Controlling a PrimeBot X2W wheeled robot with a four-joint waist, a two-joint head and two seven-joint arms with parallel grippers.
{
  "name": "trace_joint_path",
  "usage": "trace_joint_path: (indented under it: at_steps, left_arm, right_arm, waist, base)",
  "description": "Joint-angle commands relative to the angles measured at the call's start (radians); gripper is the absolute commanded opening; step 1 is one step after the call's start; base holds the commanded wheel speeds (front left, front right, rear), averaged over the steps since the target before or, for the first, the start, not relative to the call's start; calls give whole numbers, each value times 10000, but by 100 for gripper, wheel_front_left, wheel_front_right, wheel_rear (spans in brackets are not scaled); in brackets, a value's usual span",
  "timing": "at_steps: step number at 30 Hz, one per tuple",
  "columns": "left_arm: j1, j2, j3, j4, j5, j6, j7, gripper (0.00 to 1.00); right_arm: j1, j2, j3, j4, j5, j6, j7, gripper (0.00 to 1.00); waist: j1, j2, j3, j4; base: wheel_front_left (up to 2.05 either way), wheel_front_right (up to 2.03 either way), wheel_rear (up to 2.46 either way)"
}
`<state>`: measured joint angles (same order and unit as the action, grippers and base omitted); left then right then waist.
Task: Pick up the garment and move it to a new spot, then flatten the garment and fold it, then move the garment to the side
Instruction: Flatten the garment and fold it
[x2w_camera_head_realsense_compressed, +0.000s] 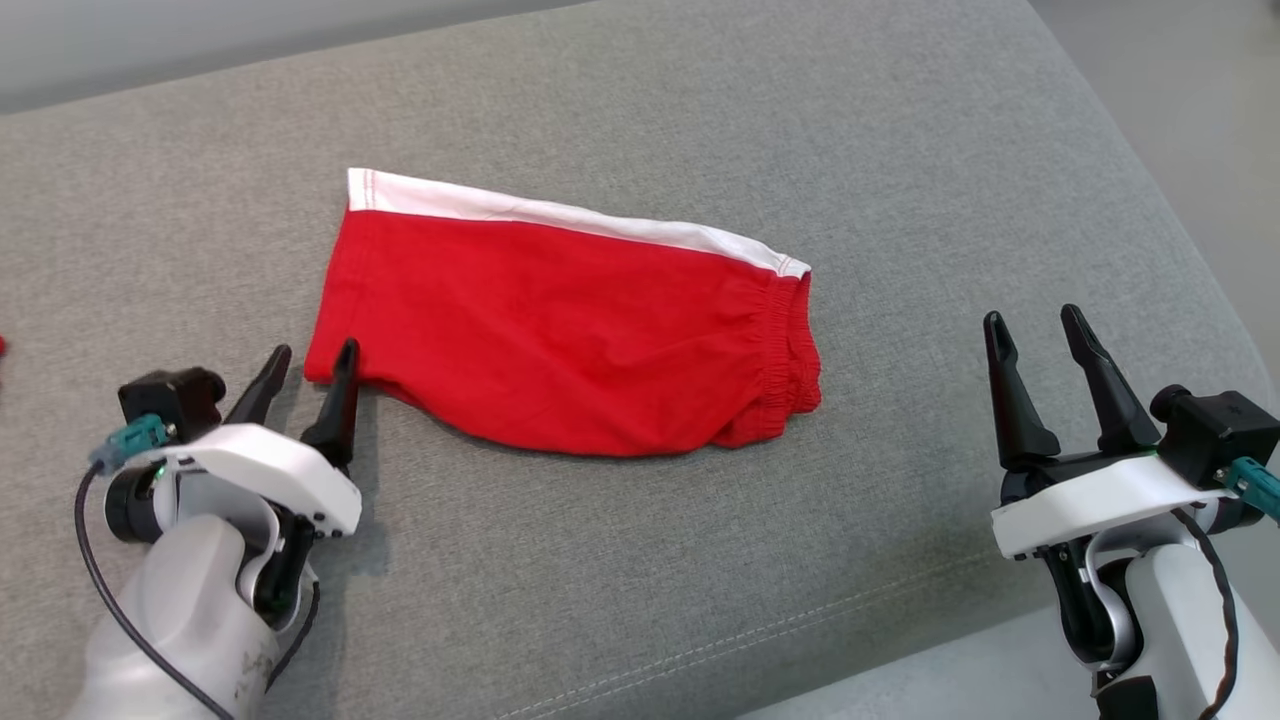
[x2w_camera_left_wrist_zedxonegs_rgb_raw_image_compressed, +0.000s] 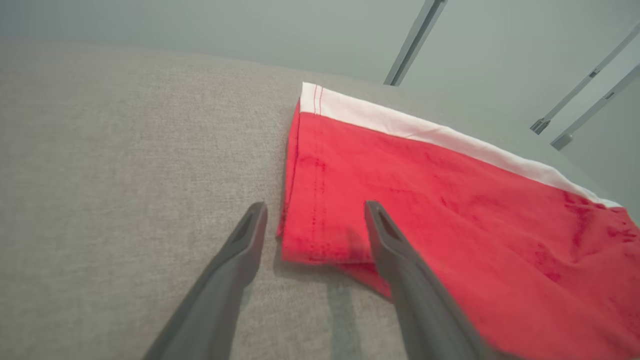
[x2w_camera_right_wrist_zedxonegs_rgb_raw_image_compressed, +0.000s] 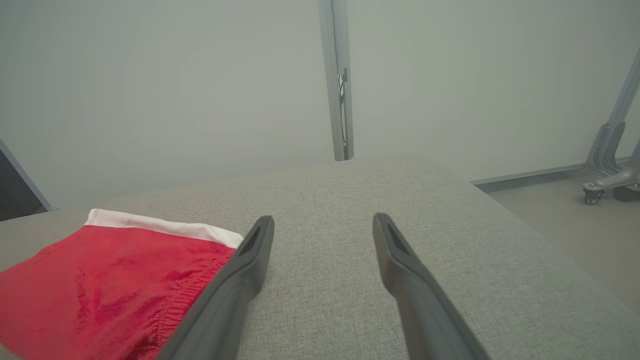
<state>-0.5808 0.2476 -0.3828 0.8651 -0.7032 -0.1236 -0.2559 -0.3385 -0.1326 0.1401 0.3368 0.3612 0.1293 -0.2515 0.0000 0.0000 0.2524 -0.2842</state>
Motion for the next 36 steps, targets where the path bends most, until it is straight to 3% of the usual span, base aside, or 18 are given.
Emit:
trace_joint_path:
  at_steps: [1,13,24,25,27,28,31,32,34,36]
  left_arm:
    - [-621,310,166,5,-291,-68,-58,100]
    - [-1721,479,-508,2065,-622,-70,317,100]
    - [-1836,242,-1508,2071,-1187,-70,1529,100]
    - [-1858,237,-1600,2094,-1195,-70,1597,92]
    - [-1911,216,-1913,2166,-1068,-70,1795,61]
    - [-1928,166,-2007,2190,-1070,-70,1865,50]
    - [-2013,49,-2265,2321,-993,-70,1957,38]
    - [-2029,11,-2340,2384,-975,-70,1995,29]
    - [-2060,-62,-2465,2459,-950,-70,1974,0]
    - [-2064,-136,-2601,2494,-936,-70,1955,0]
  right_arm:
    - [23,1,194,-176,37,14,-103,100]
    - [-81,156,244,-69,164,14,-103,100]
    - [-127,239,404,164,323,14,-103,100]
    - [-129,241,411,179,331,14,-103,100]
    - [-131,245,426,207,344,14,-103,100]
    - [-130,246,430,222,347,14,-103,100]
    - [-114,253,449,269,370,14,-103,100]
    - [-107,258,468,286,390,14,-103,100]
    - [-95,268,495,318,404,14,-103,100]
    - [-76,274,512,329,431,14,-103,100]
  waist:
    - [0,0,160,-169]
    - [0,0,570,-444]
    - [0,0,571,-373]
    - [0,0,557,-364]
    - [0,0,522,-342]
    - [0,0,500,-329]
    - [0,0,437,-288]
    - [0,0,416,-280]
    - [0,0,376,-264]
    - [0,0,349,-236]
  base:
    - [0,0,0]
    - [0,0,0]
    - [0,0,0]
    - [0,0,0]
    - [0,0,0]
    - [0,0,0]
    - [0,0,0]
    - [0,0,0]
    - [0,0,0]
    - [0,0,0]
